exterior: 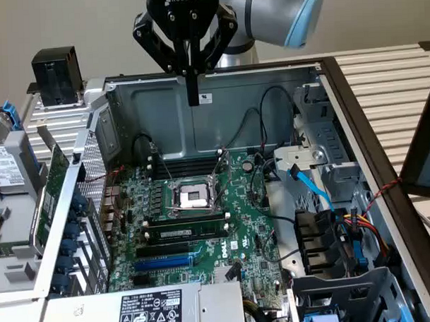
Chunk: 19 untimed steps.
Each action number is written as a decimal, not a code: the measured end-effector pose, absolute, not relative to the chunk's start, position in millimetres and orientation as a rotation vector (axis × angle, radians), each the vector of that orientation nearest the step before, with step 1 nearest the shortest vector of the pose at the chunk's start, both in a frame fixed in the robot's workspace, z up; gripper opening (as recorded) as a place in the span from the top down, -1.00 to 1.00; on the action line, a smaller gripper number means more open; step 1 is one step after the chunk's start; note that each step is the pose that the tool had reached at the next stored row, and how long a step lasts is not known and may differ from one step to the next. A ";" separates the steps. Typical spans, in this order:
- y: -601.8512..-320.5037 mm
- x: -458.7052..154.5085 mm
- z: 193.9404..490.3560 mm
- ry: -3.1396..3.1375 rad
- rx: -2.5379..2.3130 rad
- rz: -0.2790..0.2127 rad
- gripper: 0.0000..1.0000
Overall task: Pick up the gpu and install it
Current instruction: 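Reach for the gpu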
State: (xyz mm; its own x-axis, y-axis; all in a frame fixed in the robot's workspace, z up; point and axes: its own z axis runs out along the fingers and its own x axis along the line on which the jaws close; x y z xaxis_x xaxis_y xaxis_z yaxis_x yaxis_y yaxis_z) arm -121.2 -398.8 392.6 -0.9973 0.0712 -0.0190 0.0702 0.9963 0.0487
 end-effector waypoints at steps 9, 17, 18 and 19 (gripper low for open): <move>-398.8 -121.2 392.6 3.118 0.110 0.075 0.79; -398.8 -132.0 392.6 3.118 0.110 0.075 0.79; -398.8 -136.4 392.6 3.118 0.111 0.075 0.79; -398.8 -140.8 392.6 3.118 0.110 0.075 0.79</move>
State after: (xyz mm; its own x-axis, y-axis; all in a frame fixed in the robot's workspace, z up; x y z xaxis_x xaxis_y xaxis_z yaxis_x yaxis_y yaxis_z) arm -140.8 -398.8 392.6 -0.9973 0.0712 -0.0193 0.0702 0.9963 0.0487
